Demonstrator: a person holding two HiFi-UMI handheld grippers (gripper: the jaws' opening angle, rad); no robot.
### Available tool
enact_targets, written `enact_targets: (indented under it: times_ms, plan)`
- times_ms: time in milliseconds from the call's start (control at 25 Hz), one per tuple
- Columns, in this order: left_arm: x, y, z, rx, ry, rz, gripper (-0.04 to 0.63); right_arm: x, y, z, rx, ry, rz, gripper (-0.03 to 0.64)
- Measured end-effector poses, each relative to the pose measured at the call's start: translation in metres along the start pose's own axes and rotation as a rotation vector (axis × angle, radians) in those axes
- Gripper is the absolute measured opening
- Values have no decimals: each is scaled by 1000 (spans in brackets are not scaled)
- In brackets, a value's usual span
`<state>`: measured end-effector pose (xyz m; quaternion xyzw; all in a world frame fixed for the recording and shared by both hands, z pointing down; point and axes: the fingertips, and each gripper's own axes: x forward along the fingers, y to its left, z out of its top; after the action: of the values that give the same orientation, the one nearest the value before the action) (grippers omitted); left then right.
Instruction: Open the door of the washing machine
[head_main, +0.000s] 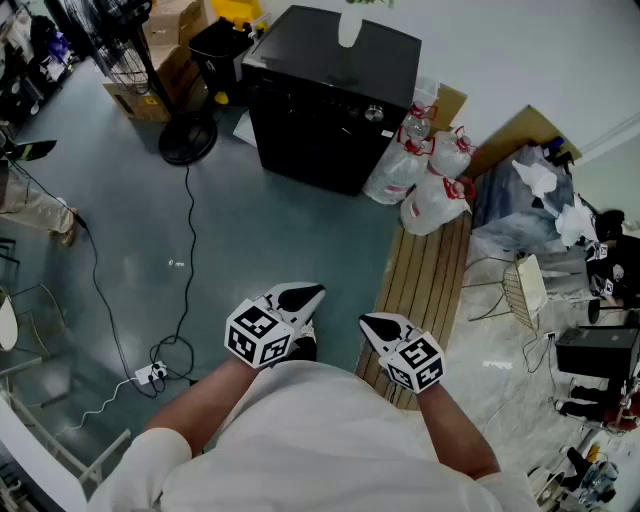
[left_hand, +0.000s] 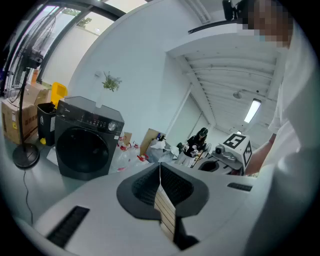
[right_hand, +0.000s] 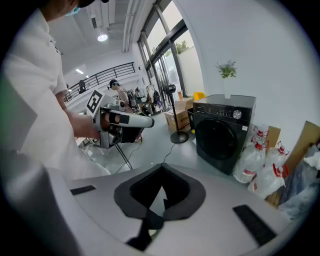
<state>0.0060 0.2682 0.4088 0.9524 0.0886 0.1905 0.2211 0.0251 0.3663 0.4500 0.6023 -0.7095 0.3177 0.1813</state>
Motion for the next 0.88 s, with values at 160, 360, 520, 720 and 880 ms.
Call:
enact_targets:
  times_ms: [160, 360, 520, 720, 880]
  plan:
    - [-1, 40, 25, 25, -14, 18, 18, 36, -27, 37, -48, 17, 25, 8]
    - [-19, 76, 46, 27, -30, 88, 18, 77, -40, 83, -121, 50, 101, 8]
    - [-33, 106, 56, 32, -44, 164, 18, 115, -49, 119, -205, 63, 162, 9]
    - [-45, 141, 61, -46, -84, 268, 20, 167, -65, 162, -349, 95, 235, 75]
    - [-53, 174, 76, -66, -109, 354, 20, 218, -93, 195, -440, 117, 285, 78]
